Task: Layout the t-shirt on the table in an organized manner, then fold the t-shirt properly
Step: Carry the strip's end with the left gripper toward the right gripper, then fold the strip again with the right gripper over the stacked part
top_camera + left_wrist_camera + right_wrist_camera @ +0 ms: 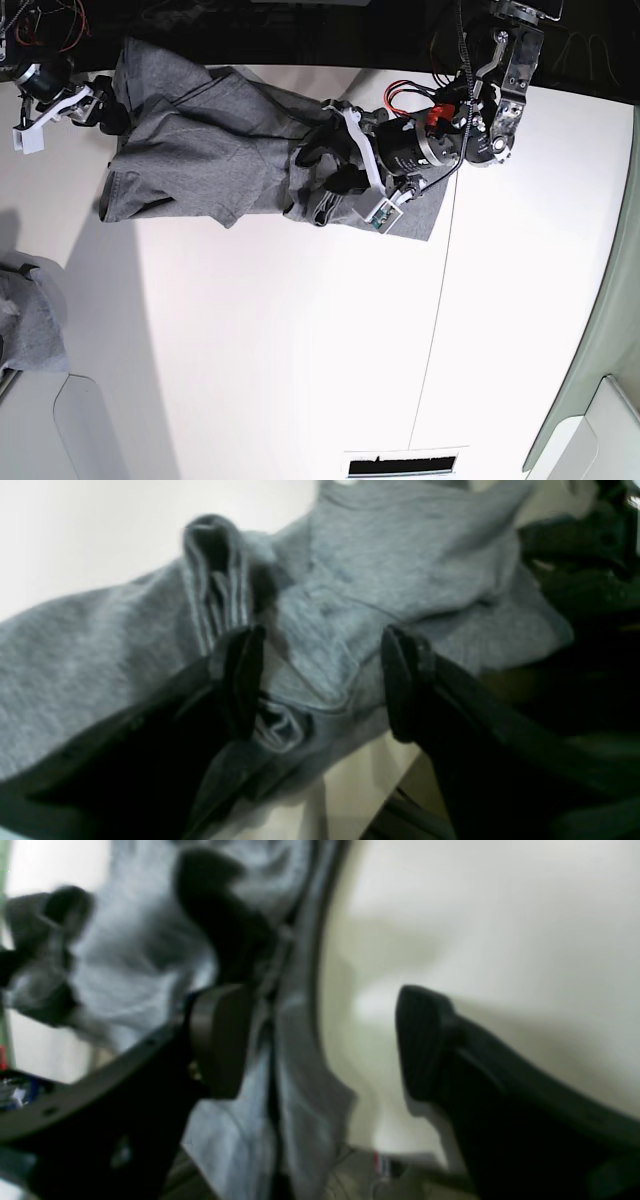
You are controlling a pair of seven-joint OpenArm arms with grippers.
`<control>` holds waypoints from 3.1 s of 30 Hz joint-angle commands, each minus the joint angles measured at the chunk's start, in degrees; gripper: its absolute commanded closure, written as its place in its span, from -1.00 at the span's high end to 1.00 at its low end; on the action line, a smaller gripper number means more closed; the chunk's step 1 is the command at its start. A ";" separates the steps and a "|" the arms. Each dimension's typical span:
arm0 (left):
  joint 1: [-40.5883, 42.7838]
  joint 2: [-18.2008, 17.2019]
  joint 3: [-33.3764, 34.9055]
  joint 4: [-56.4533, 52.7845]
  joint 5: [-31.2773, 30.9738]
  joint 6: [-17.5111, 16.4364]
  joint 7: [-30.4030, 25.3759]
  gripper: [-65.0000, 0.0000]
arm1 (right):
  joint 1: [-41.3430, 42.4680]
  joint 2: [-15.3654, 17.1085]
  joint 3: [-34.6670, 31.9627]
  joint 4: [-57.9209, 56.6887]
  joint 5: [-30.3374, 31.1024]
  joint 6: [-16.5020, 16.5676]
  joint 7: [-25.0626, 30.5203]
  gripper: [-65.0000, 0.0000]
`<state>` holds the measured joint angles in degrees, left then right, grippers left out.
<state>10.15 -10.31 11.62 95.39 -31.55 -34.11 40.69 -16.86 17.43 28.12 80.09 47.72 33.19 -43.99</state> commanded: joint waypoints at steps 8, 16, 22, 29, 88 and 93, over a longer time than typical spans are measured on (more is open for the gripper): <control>-0.46 0.07 -0.07 0.98 -10.67 -5.89 3.89 0.21 | 3.37 -3.91 -4.83 0.68 0.02 0.24 0.04 0.37; -0.44 -0.35 -0.07 0.98 -21.46 -5.89 7.52 0.21 | 4.81 -6.10 -4.26 0.94 -1.44 0.04 0.52 -1.00; -0.46 -0.35 -2.19 1.20 -25.46 -5.89 10.16 0.21 | 4.76 -4.98 3.15 4.07 -1.38 0.04 0.15 -1.00; 0.74 -0.37 -14.16 1.20 -25.27 -5.89 10.19 0.21 | 4.79 1.90 7.87 10.99 2.86 0.07 -3.17 -1.00; 10.19 -11.47 -2.69 12.50 -24.55 -5.89 9.05 -1.00 | 33.00 -6.69 -29.79 2.45 -34.53 -8.94 15.96 -1.00; 7.41 -3.93 6.34 8.31 -9.29 -5.89 1.66 -1.00 | 39.08 -6.99 -30.91 -13.38 -35.63 -4.15 20.17 -1.00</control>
<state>17.65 -14.11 18.09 102.94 -39.90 -39.57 42.89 20.64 10.00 -2.94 65.54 11.42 28.67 -25.45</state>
